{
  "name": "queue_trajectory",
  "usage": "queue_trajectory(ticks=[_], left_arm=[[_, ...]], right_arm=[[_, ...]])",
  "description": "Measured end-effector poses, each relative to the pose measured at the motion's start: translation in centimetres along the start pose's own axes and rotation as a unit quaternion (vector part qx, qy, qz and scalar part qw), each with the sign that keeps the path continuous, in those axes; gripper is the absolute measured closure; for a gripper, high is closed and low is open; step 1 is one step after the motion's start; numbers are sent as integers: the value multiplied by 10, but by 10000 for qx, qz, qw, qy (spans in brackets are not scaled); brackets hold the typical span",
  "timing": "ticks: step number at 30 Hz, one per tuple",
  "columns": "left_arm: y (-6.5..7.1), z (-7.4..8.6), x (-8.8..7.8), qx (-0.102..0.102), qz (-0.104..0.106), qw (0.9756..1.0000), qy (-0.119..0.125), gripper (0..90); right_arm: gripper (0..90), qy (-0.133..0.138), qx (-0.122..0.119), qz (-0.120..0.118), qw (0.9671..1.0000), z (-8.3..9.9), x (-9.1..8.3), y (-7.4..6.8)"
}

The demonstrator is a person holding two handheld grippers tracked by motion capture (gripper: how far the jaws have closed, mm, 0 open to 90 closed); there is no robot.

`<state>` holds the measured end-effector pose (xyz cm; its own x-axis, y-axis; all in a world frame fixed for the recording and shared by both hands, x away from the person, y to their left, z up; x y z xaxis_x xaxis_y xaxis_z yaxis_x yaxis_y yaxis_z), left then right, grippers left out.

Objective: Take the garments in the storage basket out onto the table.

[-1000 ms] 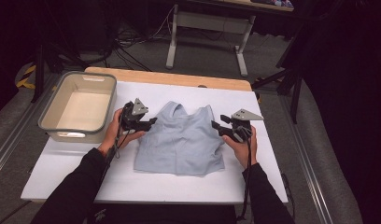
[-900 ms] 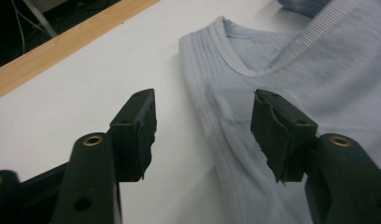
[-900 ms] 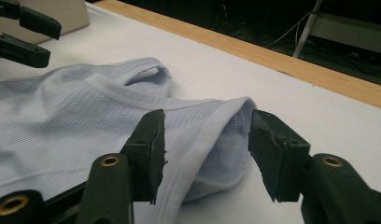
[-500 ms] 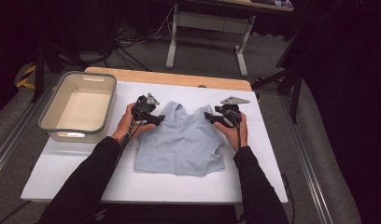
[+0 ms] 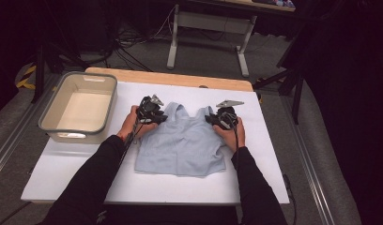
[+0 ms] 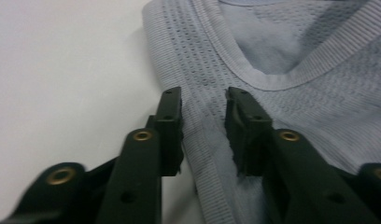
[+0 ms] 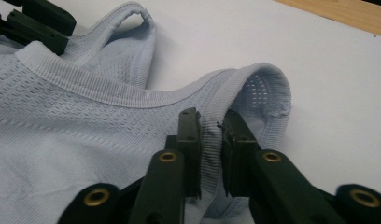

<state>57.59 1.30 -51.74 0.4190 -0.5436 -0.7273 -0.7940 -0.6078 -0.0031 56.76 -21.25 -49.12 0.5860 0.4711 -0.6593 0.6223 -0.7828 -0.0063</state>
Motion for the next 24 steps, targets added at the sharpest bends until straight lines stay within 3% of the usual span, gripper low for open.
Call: queue_trajectory(ticks=[2, 6, 9, 11, 14, 16, 18, 21, 23, 24], left_arm=[[3, 0, 0, 115, 71, 9999, -67, 854], [4, -1, -3, 243, -90, 9996, -92, 895], [0, -6, -8, 159, -232, 9995, 170, 886], [-3, -11, -9, 119, -412, 9986, 295, 791], [-5, -14, -4, -57, -387, 9987, 341, 622], [-6, -15, 2, -135, -390, 9988, 263, 522], [-10, -15, 8, -146, -555, 9983, 132, 411], [-10, -16, 17, -152, -518, 9985, -63, 391], [-9, -18, 19, -237, -405, 9989, -61, 408], [-7, -18, 19, -255, -239, 9994, -66, 452]], right_arm=[[859, 25, -27, 14, 10000, 0, -1, -1], [877, 195, -2, 53, 9998, -1, -8, -1], [878, 359, 63, 71, 9993, -4, -15, 1], [878, 404, 47, 88, 9991, -5, -17, 1], [869, 399, 45, 114, 9991, -5, -17, 1], [854, 354, 16, 142, 9993, -4, -15, 1], [835, 334, 8, 155, 9993, -4, -13, 1], [810, 325, 11, 173, 9993, -3, -11, 2], [807, 320, 30, 171, 9993, -3, -11, 3], [806, 314, 29, 163, 9994, -2, -10, 3]])
Point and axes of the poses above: each handheld gripper's, and its own axes: x roughly forward along the jaws, z roughly out of its underside, y roughly to its right, the point moved 8 cm from there along x, roughly forward along the jaws, and after that the axes turned 2 degrees about -y, right-handed, at the moved point
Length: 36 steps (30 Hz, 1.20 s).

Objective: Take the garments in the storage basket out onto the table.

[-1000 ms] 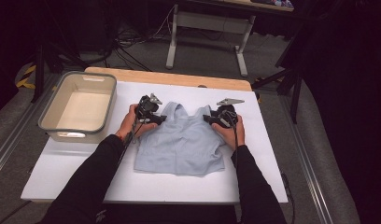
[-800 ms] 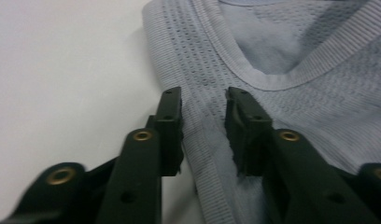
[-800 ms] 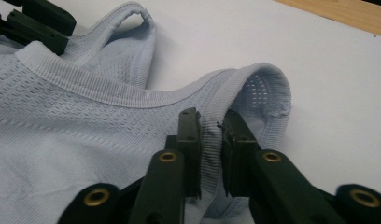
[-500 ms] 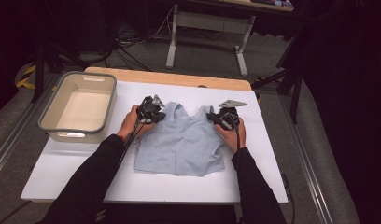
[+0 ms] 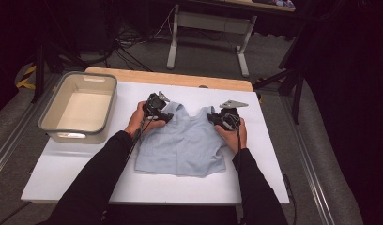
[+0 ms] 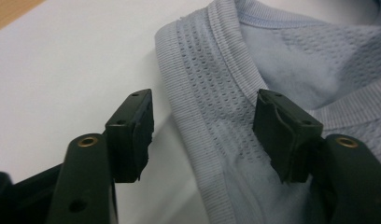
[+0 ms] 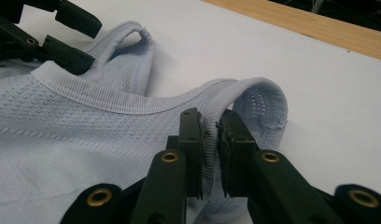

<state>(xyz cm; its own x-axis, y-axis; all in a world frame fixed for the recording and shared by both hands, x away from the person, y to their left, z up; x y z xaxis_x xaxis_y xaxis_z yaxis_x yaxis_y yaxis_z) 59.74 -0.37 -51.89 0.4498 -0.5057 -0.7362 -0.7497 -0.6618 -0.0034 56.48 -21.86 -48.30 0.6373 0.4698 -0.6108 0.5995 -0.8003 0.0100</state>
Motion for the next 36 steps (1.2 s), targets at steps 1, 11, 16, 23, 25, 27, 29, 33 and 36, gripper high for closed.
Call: queue_trajectory(ticks=[1, 11, 16, 23, 25, 27, 29, 33, 36], left_arm=[[2, 0, 0, -10, 163, 9999, 4, 535], [5, 2, -16, 88, 1, 9998, 189, 849], [0, 3, -47, -85, -177, 9973, 708, 852], [-12, -2, -93, -508, -370, 9903, 1239, 852], [-16, -2, -103, -659, -424, 9880, 1333, 853], [-18, -3, -108, -748, -468, 9872, 1329, 852], [-19, -4, -107, -656, -573, 9879, 1285, 857], [-21, -4, -94, -475, -952, 9890, 1027, 792], [-18, -3, -94, -423, -1020, 9879, 1093, 645]], right_arm=[[808, -3, 2, -11, 10000, 0, 1, 0], [879, 155, 33, -10, 9999, -1, -3, -1], [880, 376, 2, -59, 9993, -10, -11, -3], [880, 676, -3, -134, 9976, -33, -24, -7], [880, 739, 21, -171, 9971, -40, -25, -8], [879, 761, -76, -142, 9970, -46, -25, -9], [879, 774, -113, -89, 9969, -52, -22, -10], [814, 660, -118, 165, 9976, -55, -12, -7], [736, 486, -71, 511, 9975, -52, -4, -2]])
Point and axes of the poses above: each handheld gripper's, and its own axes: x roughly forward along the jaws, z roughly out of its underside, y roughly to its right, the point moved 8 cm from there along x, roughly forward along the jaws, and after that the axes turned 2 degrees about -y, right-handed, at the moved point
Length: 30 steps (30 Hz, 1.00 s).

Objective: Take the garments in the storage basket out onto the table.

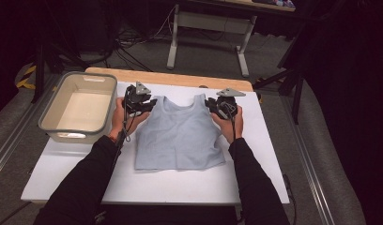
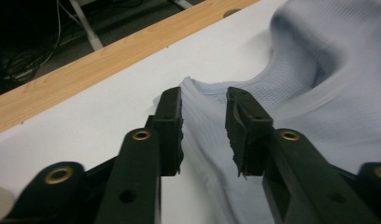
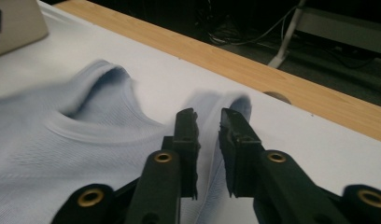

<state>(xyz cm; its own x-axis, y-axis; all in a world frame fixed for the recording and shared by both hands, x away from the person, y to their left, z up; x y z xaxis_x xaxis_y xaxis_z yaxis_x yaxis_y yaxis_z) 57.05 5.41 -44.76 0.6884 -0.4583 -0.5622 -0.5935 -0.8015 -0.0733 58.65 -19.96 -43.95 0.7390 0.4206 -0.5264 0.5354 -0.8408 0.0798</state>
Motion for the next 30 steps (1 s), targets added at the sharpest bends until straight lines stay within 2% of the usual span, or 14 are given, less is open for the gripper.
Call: queue_trajectory(ticks=[2, 3, 4, 5, 6, 7, 11, 13, 17, 19, 22, 24, 29, 30], left_arm=[[2, 0, -4, 86, 20, 9999, 104, 587], [6, 1, -7, 206, 120, 9996, 134, 567], [8, 3, -9, 338, 50, 9993, 117, 556], [8, 3, -9, 338, 50, 9993, 117, 540], [13, 7, -13, 522, 38, 9986, 127, 540], [17, 10, -17, 598, 131, 9981, 115, 522], [34, 29, -32, 952, 237, 9951, 143, 463], [43, 39, -41, 1004, 383, 9941, 141, 442], [57, 62, -56, 1129, 557, 9919, 155, 407], [61, 73, -61, 1334, 466, 9900, 45, 389], [67, 91, -67, 1215, 674, 9903, -100, 369], [70, 102, -70, 1134, 776, 9903, -223, 335], [76, 130, -76, 1228, 879, 9873, -499, 252], [78, 135, -77, 1183, 1018, 9864, -515, 235]], right_arm=[[714, -51, 11, -17, 10000, 3, -1, 1], [709, -50, 9, -46, 10000, 4, -2, 1], [704, -55, 16, -99, 9999, 6, -5, 1], [704, -55, 16, -99, 9999, 6, -5, 1], [700, -65, 21, -151, 9999, 9, -7, 1], [698, -75, -31, -200, 9998, 13, -13, 0], [674, 22, -77, -324, 9994, 26, -33, -4], [651, 72, -175, -275, 9994, 33, -43, -6], [621, 168, -261, -358, 9989, 47, -62, -18], [599, 182, -362, -437, 9982, 54, -71, -27], [501, 182, -333, -577, 9976, 64, -80, -38], [469, 155, -165, -641, 9977, 71, -84, -43], [403, 65, -320, -812, 9962, 87, -98, -55], [390, 2, -361, -814, 9960, 92, -99, -57]])
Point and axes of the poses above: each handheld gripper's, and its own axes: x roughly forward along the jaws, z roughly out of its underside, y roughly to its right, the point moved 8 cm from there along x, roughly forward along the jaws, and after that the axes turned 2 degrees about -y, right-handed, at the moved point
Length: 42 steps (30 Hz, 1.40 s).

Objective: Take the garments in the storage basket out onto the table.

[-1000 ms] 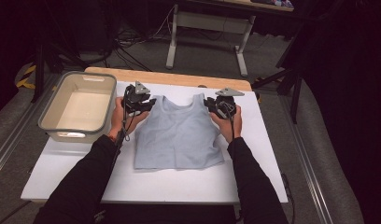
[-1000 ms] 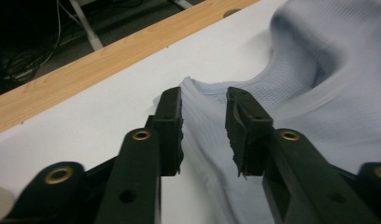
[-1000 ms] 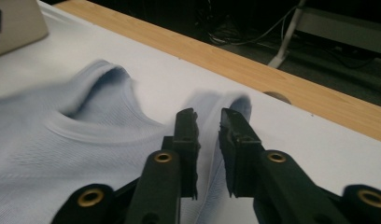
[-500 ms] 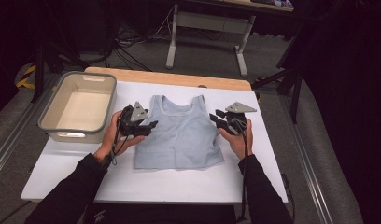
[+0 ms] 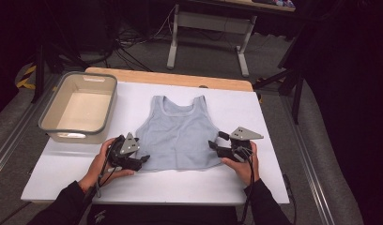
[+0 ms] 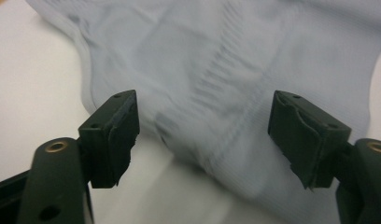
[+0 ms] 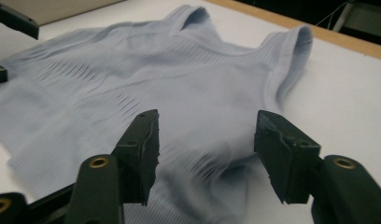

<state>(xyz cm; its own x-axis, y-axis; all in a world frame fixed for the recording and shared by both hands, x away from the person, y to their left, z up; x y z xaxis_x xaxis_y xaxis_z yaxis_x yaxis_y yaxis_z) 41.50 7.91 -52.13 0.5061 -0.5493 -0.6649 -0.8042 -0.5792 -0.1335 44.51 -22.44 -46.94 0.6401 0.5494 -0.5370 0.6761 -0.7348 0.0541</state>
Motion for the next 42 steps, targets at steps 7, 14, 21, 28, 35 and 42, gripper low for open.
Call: queue_trajectory(ticks=[7, 14, 21, 28, 35, 42], left_arm=[[6, 7, -1, -27, 238, 9997, -12, 214], [5, 10, -3, -236, 612, 9977, -166, 409], [6, 11, -8, -100, 669, 9972, -308, 788], [-2, 5, -14, 61, 438, 9988, -200, 850], [-14, 8, -23, 76, 258, 9995, -143, 851], [-7, 19, -17, 215, 335, 9987, -320, 849]], right_arm=[[418, -599, -149, -113, 9980, 30, 0, -12], [507, -990, -53, -153, 9950, 44, 4, -10], [606, -1142, 53, -169, 9933, 49, 1, -8], [900, -1063, -208, -124, 9940, 46, -1, -15], [658, -993, -65, 46, 9950, 44, -4, -7], [561, -1013, -70, -190, 9947, 50, 2, -17]])
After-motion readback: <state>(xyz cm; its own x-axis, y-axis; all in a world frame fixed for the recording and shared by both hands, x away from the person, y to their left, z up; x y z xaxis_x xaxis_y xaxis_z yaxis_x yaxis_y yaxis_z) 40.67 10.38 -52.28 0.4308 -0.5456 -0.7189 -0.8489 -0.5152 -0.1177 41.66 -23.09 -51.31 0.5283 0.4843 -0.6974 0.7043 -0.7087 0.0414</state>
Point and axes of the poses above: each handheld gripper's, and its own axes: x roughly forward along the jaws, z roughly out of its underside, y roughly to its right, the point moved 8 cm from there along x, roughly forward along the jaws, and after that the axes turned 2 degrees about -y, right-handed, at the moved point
